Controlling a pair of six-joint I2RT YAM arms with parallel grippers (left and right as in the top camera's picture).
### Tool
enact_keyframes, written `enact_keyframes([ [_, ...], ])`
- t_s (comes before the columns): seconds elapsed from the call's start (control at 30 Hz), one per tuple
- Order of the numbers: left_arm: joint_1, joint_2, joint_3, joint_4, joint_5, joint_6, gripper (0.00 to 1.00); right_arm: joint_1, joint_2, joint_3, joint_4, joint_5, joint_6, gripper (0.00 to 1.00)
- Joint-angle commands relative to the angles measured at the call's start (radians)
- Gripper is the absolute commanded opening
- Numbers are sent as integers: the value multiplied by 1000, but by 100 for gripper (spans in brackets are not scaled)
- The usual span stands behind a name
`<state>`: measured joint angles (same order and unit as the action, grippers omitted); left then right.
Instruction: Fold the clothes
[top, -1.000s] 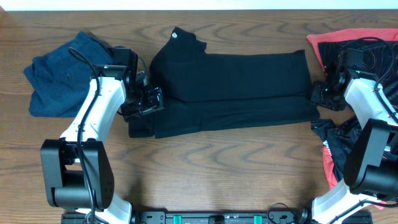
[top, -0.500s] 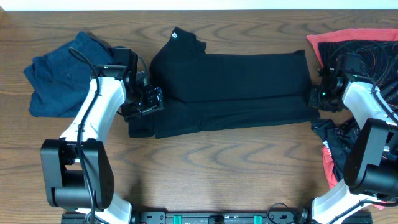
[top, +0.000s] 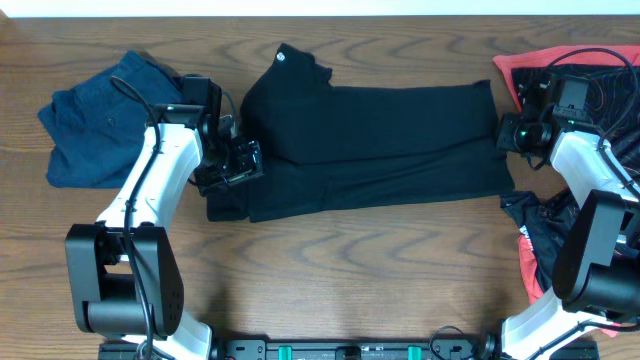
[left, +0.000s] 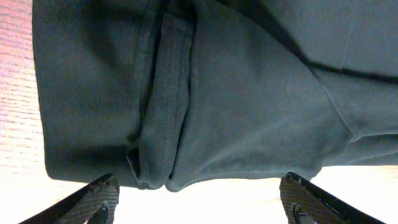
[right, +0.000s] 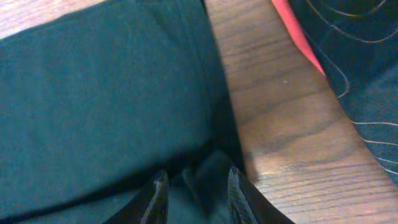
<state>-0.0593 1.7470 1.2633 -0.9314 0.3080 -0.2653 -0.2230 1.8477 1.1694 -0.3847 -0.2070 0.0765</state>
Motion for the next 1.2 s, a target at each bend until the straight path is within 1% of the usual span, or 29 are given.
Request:
enact_keyframes([
  [0.0, 1, 13, -3, -10, -5, 1, 84, 14, 6, -3, -7, -29, 16, 31],
  [0.17, 1, 7, -3, -27, 6, 2, 84, 13, 2, -3, -80, -30, 16, 31],
  [0.4, -5, -27, -3, -40, 155, 4, 84, 13, -6, -3, -237, -30, 0, 31],
  [0.5, -40, -28, -3, -40, 159, 51, 84, 15, -6, -3, -294, -27, -48, 33],
  [0.53, -56, -28, -3, -40, 153, 69, 84, 15, -5, -4, -305, -17, -54, 36],
  [0.6, -95, -28, -3, -37, 140, 115, 85, 15, -3, -6, -320, 22, -55, 37],
  [0.73, -174, -28, -3, -37, -16, 130, 85, 15, -3, -6, -346, 45, -55, 36],
  [0.8, -200, -28, -3, -37, -58, 131, 86, 16, -3, -7, -355, 42, -55, 36],
  [0.93, -253, -28, -3, -34, -61, 185, 86, 30, -1, -8, -390, 55, -56, 35],
  [1.17, -343, -16, -3, 34, -148, 187, 86, 34, -1, -12, -385, 61, -43, 33],
])
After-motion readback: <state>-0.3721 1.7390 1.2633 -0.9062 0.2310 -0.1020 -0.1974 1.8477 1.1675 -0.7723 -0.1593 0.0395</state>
